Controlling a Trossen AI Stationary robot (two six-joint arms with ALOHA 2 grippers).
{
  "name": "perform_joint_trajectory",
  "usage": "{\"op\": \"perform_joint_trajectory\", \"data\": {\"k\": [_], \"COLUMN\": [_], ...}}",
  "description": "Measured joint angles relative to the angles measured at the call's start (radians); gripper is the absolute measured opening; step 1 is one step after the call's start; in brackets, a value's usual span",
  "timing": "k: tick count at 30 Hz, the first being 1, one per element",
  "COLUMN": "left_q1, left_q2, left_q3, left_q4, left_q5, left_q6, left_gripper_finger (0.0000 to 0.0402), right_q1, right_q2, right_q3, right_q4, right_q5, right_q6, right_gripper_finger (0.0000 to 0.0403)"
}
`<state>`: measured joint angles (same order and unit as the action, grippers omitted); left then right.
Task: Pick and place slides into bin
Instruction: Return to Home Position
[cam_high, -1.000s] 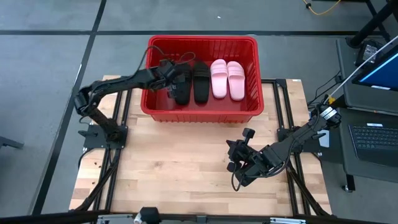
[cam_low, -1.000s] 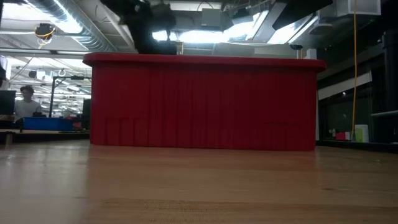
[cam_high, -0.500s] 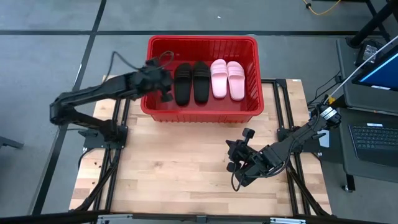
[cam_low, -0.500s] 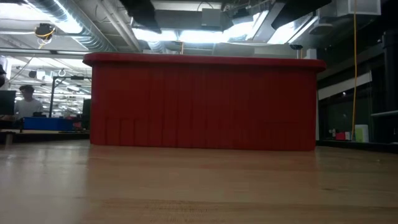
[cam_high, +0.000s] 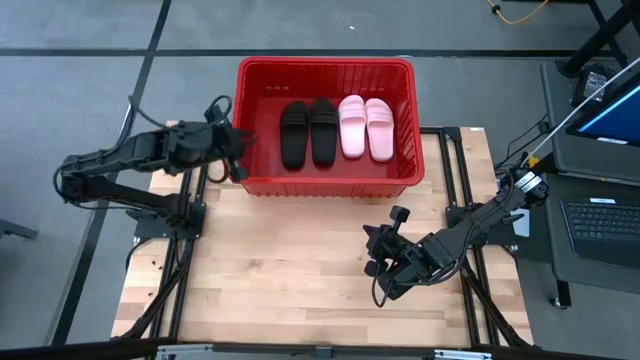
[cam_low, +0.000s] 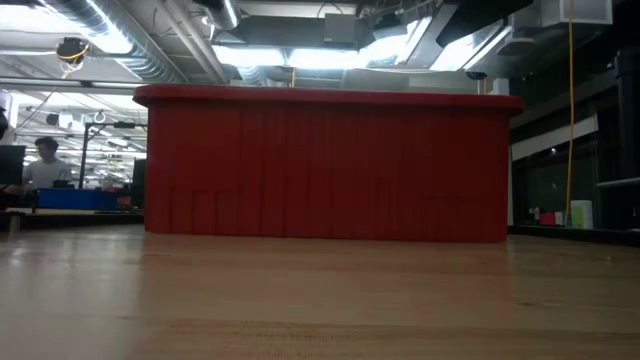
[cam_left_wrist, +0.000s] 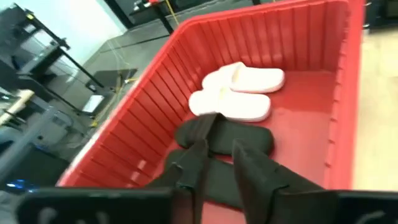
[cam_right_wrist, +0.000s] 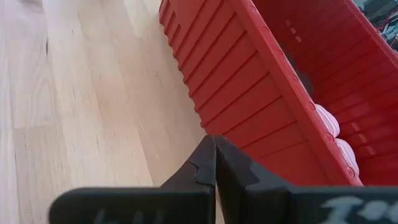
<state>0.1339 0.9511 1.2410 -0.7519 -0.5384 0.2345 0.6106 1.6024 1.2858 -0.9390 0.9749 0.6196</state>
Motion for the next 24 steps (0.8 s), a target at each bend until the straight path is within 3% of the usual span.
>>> {"op": "perform_joint_trajectory", "data": {"k": [3, 6, 15, 20, 24], "left_q1": [-0.036, -0.077, -0.136, -0.119, -0.066], "left_q2": [-0.064, -0.148, -0.462, -0.615, -0.718], "left_q3": [-0.093, -0.243, -0.701, -0.898, -0.970], "left_q4": [0.018, 0.137, 0.739, 0.884, 0.927], "left_q5": [0.002, 0.016, 0.160, 0.153, 0.142], "left_q6": [-0.037, -0.047, 0.113, 0.120, 0.141], "left_gripper_finger": [0.0037, 0.0007, 0.0002, 0.0001, 0.0001], "right_q1": [0.000, 0.000, 0.000, 0.000, 0.000], "right_q2": [0.000, 0.000, 0.000, 0.000, 0.000], "right_q3": [0.000, 0.000, 0.000, 0.000, 0.000], "right_q4": [0.000, 0.000, 0.005, 0.010, 0.019], "right_q5": [0.000, 0.000, 0.001, 0.001, 0.001], "right_q6": [0.000, -0.001, -0.001, 0.000, 0.000], "right_gripper_finger": [0.0006, 0.0006, 0.0006, 0.0006, 0.0006]}}
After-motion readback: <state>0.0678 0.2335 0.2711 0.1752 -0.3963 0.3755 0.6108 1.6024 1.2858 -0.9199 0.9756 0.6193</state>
